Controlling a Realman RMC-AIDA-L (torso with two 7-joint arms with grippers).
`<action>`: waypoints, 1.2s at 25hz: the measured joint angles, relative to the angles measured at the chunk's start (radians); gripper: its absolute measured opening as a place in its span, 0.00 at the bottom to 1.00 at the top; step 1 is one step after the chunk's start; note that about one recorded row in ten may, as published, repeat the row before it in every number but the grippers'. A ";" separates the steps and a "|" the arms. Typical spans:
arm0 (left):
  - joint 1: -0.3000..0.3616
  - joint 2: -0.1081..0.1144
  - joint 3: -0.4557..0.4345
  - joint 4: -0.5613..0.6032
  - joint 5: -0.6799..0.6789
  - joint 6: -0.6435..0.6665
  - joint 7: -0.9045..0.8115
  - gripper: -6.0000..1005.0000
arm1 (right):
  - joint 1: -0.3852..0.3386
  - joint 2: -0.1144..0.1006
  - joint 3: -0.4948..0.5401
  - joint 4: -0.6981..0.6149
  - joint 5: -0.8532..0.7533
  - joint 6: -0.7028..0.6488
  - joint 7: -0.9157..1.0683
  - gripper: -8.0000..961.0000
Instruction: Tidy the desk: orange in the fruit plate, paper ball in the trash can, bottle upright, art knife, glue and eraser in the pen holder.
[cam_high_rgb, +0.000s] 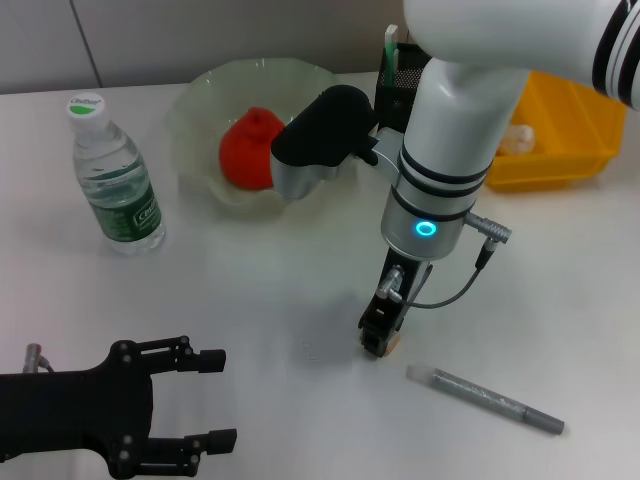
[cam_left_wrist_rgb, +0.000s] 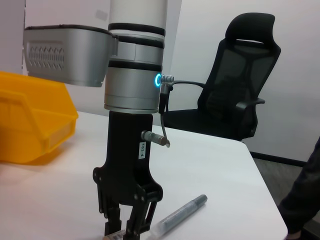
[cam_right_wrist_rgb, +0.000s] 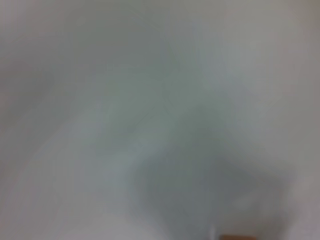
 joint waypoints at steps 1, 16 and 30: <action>0.000 0.000 0.000 0.000 0.000 0.000 0.000 0.78 | 0.000 0.000 0.000 0.000 0.000 0.000 0.000 0.38; 0.000 0.000 0.000 -0.014 -0.002 0.000 0.001 0.78 | -0.019 -0.007 0.018 -0.064 -0.007 -0.049 0.000 0.28; 0.000 0.000 0.000 -0.014 -0.004 0.000 0.002 0.78 | -0.217 -0.038 0.498 -0.557 -0.388 -0.237 -0.123 0.26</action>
